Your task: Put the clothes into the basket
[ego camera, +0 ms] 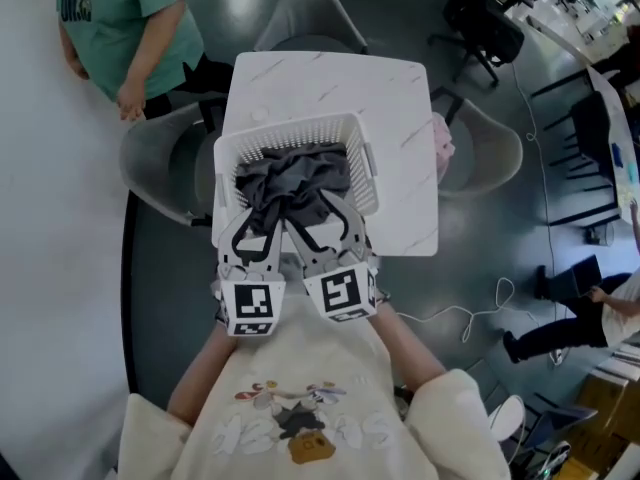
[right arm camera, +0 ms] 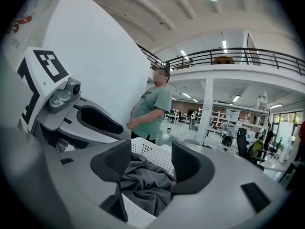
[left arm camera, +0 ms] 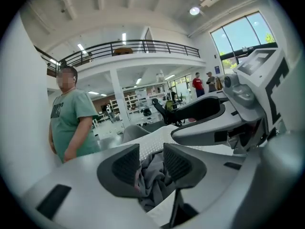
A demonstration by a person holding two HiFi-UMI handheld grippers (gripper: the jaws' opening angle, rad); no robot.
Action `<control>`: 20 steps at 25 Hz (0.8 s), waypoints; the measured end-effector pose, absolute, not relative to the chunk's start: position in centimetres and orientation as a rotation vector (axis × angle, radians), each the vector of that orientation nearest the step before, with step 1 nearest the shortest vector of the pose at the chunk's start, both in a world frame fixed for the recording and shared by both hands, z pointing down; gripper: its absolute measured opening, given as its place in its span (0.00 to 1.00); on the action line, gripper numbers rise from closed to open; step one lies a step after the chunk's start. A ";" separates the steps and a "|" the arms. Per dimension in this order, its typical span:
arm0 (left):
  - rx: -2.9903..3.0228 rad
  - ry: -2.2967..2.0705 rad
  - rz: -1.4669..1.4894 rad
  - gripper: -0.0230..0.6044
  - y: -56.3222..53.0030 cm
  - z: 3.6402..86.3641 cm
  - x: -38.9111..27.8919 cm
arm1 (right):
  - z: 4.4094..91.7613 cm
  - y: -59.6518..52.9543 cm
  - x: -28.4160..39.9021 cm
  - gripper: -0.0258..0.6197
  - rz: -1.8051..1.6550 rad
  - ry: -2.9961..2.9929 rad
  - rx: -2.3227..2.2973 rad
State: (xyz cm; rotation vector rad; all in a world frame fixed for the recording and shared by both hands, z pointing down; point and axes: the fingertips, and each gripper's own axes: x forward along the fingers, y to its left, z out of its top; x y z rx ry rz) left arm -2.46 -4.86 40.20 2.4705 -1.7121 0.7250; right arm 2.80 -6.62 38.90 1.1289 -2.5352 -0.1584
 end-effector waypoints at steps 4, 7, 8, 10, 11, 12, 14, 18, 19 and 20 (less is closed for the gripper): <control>2.418 -1.783 0.634 0.14 -2.7 39.5 -3.3 | 38.5 -4.8 2.9 0.32 -0.118 -2.544 1.156; 2.439 -1.822 0.581 0.10 -2.2 39.4 -3.3 | 38.5 -4.2 3.1 0.23 -0.108 -2.550 1.177; 2.436 -1.822 0.579 0.08 -2.1 39.5 -3.2 | 38.6 -4.1 3.1 0.21 -0.108 -2.551 1.181; 2.426 -1.811 0.572 0.05 -1.8 39.5 -2.8 | 38.6 -3.8 3.3 0.18 -0.113 -2.547 1.193; 2.428 -1.809 0.566 0.05 -1.7 39.4 -2.6 | 38.6 -3.7 3.3 0.17 -0.112 -2.547 1.200; 2.428 -1.807 0.565 0.05 -1.6 39.2 -2.5 | 38.4 -3.7 3.3 0.16 -0.107 -2.548 1.207; 2.427 -1.803 0.554 0.05 -1.6 38.9 -2.2 | 38.2 -3.7 3.6 0.14 -0.094 -2.553 1.221; 2.449 -1.784 0.503 0.05 -1.6 38.9 -1.1 | 38.0 -3.5 4.5 0.12 -0.051 -2.557 1.259; 2.452 -1.778 0.502 0.05 -1.5 38.8 -0.9 | 37.9 -3.4 4.7 0.11 -0.028 -2.561 1.273; 2.459 -1.776 0.496 0.05 -1.5 38.7 -0.6 | 37.9 -3.3 4.8 0.11 -0.001 -2.568 1.286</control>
